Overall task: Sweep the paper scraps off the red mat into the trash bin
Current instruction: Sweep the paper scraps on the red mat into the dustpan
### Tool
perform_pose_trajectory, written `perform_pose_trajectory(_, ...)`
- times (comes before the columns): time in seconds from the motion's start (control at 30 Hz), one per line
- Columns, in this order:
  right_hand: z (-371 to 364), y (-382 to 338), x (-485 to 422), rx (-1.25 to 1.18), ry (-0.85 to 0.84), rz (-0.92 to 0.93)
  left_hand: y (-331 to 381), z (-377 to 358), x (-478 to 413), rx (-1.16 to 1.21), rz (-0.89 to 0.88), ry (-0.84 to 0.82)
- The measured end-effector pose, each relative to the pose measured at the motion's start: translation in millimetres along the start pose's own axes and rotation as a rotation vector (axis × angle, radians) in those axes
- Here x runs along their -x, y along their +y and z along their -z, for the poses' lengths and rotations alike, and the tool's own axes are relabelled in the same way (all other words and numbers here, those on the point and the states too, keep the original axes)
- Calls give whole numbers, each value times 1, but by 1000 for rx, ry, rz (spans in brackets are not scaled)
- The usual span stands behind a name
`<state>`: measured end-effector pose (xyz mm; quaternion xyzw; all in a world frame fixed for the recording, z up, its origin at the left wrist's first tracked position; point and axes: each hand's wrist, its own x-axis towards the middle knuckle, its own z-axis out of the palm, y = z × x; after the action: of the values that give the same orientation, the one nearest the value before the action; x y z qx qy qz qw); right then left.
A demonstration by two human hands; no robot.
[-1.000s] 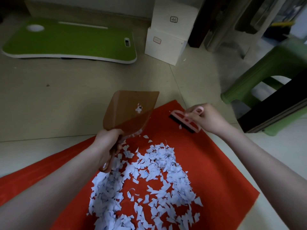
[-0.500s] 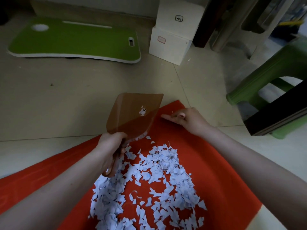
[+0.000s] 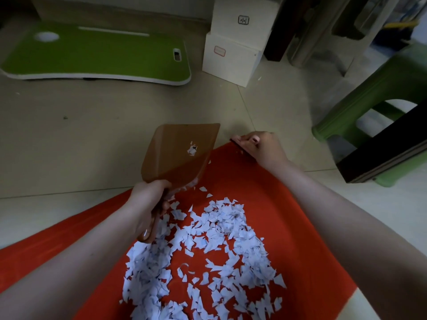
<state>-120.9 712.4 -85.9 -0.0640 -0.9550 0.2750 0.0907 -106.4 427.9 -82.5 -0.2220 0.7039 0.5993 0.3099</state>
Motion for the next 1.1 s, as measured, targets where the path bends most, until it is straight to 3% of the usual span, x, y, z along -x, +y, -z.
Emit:
perform_pose_trajectory(0.23,16,-28,22,-98,-333,93,-5,1,4,5,-4,-40)
perform_pose_trajectory(0.33,44,-26,32,-121,-393,72,-4,6,1,-11,-2,-29)
perform_pose_trajectory(0.4,52,-17,28,-118,-311,23,-4,8,-2,-13,-3,-28)
perform_pose_trajectory(0.57,33,-4,3,15,82,-121,-4,7,-2,-18,-8,-18)
perform_pose_trajectory(0.67,15,2,-12,68,129,-206,-5,6,0,-19,-17,-20)
perform_pose_trajectory(0.87,9,-5,-24,146,-94,-162,-9,2,3,39,-23,-19)
perform_pose_trajectory(1.03,35,-29,15,-12,-460,-52,-14,3,-1,25,-26,-16)
perform_pose_trajectory(1.1,47,-31,38,-107,-463,-72,-11,4,0,39,-17,-16)
